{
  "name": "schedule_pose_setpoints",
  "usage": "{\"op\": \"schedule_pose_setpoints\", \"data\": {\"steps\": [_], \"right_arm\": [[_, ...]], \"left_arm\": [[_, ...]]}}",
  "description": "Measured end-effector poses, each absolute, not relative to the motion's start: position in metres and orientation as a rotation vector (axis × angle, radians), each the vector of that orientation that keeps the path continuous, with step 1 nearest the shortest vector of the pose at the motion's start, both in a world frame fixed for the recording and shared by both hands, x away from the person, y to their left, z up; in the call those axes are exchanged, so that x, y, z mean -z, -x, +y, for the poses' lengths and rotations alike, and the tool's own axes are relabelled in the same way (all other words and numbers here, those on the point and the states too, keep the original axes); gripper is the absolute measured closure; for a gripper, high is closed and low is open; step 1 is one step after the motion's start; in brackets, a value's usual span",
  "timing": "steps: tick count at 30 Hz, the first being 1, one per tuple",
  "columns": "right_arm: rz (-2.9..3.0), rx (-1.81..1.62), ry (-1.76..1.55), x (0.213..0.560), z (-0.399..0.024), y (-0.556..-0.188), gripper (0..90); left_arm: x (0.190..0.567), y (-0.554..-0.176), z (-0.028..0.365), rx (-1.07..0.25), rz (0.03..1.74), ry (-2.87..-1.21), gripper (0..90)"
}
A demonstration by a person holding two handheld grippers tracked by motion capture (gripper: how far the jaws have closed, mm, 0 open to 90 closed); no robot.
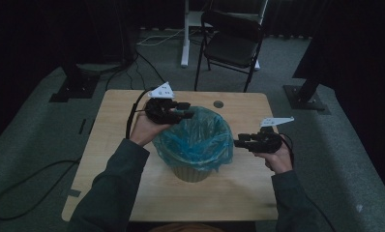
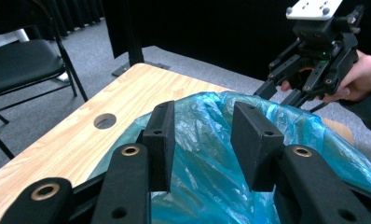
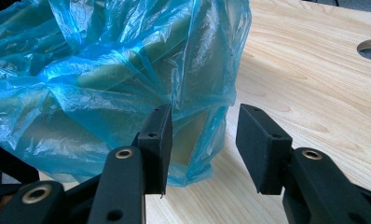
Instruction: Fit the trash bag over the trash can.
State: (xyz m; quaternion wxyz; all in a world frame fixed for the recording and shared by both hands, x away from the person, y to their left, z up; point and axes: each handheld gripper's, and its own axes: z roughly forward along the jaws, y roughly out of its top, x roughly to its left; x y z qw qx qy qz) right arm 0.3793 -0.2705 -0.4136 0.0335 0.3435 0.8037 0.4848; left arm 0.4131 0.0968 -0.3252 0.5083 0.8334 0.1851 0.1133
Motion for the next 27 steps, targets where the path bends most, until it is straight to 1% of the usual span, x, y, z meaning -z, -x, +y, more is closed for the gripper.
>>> {"op": "schedule_pose_setpoints", "data": {"steps": [13,27], "right_arm": [[2.477,-1.496,-1.059,0.415,-0.271,-0.38,55.2],[2.472,-1.5,-1.064,0.418,-0.273,-0.379,55.2]], "left_arm": [[0.332,-0.42,0.073,-0.249,0.409,-2.077,60.2],[0.338,-0.424,0.048,-0.259,0.373,-2.165,60.5]]}}
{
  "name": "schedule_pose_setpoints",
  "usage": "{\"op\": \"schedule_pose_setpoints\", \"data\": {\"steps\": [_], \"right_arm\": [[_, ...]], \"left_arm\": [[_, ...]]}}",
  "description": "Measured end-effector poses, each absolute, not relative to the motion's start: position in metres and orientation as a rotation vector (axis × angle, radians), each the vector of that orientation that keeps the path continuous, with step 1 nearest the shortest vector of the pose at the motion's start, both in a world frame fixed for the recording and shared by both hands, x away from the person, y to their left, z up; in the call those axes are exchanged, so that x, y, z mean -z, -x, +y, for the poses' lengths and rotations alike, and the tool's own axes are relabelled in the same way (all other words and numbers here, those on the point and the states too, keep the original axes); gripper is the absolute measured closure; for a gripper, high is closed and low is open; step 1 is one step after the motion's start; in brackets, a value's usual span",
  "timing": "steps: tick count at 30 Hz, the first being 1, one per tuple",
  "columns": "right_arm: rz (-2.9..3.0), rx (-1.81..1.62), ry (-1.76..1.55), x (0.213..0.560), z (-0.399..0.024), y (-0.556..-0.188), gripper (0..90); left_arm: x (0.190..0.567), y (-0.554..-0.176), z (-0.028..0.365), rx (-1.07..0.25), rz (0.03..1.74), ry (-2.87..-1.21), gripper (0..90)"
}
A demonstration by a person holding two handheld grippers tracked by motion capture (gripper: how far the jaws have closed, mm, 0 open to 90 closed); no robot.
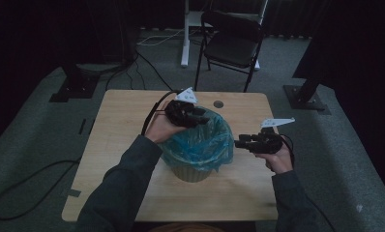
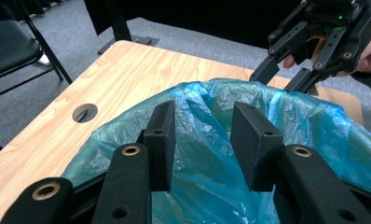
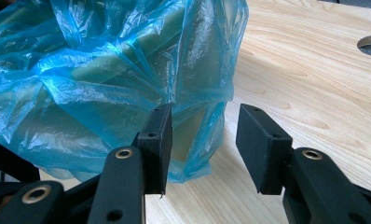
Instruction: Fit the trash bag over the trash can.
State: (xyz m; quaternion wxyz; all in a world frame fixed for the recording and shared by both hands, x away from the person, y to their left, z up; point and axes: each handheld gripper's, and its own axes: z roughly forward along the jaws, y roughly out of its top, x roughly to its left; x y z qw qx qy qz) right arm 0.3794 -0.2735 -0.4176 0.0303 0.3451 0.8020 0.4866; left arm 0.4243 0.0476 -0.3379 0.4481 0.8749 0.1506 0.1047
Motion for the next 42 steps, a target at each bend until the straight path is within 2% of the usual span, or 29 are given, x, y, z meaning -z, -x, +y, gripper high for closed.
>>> {"op": "schedule_pose_setpoints", "data": {"steps": [25,42], "right_arm": [[2.474,-1.502,-1.069,0.418,-0.273,-0.379,55.1],[2.468,-1.504,-1.07,0.418,-0.275,-0.378,55.1]], "left_arm": [[0.358,-0.43,0.015,-0.283,0.353,-2.426,59.8],[0.368,-0.433,0.004,-0.302,0.346,-2.544,58.9]]}}
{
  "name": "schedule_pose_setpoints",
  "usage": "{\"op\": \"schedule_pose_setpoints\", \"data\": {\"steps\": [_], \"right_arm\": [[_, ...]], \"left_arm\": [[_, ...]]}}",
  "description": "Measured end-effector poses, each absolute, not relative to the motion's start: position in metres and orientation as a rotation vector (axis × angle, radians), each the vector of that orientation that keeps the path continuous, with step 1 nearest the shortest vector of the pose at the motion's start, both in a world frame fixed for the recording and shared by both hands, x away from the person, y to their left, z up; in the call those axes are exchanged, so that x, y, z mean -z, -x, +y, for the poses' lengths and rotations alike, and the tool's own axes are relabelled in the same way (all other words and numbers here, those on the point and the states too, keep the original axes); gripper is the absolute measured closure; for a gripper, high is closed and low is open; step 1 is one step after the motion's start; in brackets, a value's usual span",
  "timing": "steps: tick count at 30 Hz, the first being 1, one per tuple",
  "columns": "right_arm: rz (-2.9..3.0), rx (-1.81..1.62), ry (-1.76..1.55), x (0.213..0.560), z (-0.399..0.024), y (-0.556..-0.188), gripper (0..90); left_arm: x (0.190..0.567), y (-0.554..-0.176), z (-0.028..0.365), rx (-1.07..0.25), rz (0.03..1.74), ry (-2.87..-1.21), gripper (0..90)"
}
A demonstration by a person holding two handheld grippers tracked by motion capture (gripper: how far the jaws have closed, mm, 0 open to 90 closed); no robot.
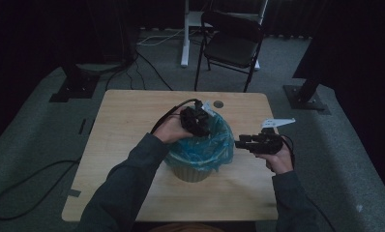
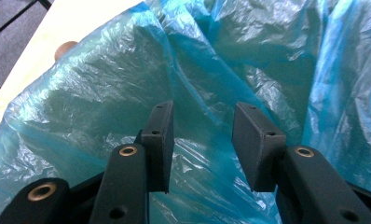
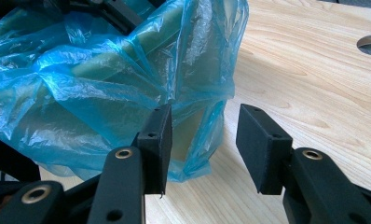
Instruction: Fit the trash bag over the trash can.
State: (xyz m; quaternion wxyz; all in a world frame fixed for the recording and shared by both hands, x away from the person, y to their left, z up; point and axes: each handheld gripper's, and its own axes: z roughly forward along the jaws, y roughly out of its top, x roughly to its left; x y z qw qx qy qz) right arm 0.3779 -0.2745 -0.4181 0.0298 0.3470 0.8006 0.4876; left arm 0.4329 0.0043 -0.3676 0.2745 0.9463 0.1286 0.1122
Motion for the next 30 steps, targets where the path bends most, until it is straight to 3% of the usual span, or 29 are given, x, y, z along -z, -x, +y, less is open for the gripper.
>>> {"op": "schedule_pose_setpoints", "data": {"steps": [15,30], "right_arm": [[2.466,-1.509,-1.07,0.417,-0.275,-0.378,55.1],[2.466,-1.509,-1.073,0.417,-0.275,-0.378,55.1]], "left_arm": [[0.377,-0.429,-0.005,-0.385,0.305,-2.655,57.7],[0.378,-0.428,-0.006,-0.396,0.295,-2.664,57.8]]}}
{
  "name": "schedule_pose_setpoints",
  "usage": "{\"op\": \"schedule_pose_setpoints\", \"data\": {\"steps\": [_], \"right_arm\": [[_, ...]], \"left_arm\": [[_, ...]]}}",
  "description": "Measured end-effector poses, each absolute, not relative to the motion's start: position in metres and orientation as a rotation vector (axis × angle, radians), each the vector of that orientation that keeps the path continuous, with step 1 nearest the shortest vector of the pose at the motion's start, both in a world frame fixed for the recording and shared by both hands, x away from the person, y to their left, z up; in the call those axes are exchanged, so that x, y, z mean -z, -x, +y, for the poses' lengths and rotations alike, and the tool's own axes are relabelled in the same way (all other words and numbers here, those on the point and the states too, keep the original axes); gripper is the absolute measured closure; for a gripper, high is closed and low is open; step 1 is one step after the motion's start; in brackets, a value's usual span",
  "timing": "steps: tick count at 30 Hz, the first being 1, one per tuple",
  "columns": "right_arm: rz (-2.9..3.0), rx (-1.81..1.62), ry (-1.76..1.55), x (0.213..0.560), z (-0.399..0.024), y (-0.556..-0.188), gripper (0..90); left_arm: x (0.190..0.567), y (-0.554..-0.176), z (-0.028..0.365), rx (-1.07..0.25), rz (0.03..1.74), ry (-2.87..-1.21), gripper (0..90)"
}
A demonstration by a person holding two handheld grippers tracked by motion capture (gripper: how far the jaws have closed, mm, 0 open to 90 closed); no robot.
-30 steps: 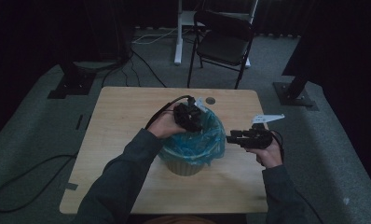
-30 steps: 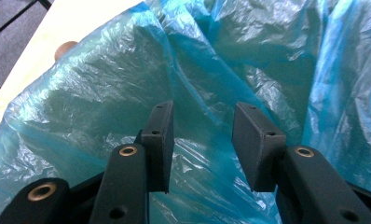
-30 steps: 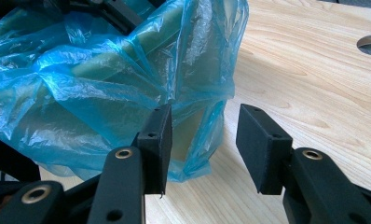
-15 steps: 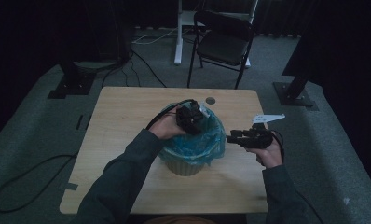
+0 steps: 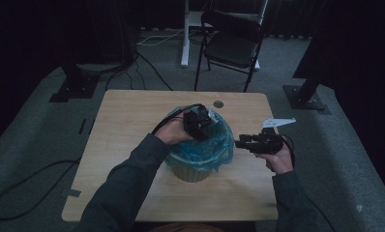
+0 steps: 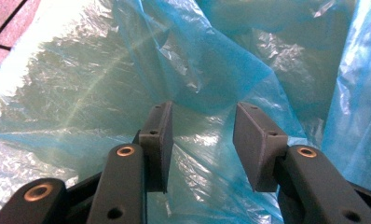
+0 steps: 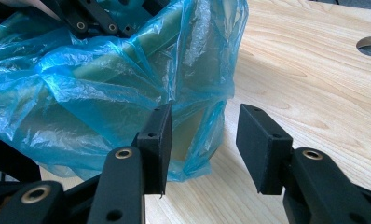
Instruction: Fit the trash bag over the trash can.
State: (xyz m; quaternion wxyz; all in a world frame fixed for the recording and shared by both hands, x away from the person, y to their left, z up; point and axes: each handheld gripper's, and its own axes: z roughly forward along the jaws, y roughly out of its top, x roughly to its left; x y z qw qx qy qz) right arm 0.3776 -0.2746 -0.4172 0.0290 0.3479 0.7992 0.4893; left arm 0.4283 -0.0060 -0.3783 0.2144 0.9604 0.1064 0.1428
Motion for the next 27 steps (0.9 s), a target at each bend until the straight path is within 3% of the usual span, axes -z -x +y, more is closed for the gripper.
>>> {"op": "schedule_pose_setpoints", "data": {"steps": [27], "right_arm": [[2.462,-1.508,-1.077,0.418,-0.277,-0.377,54.7]], "left_arm": [[0.321,-0.409,0.07,-0.518,0.506,-2.14,55.3]]}}
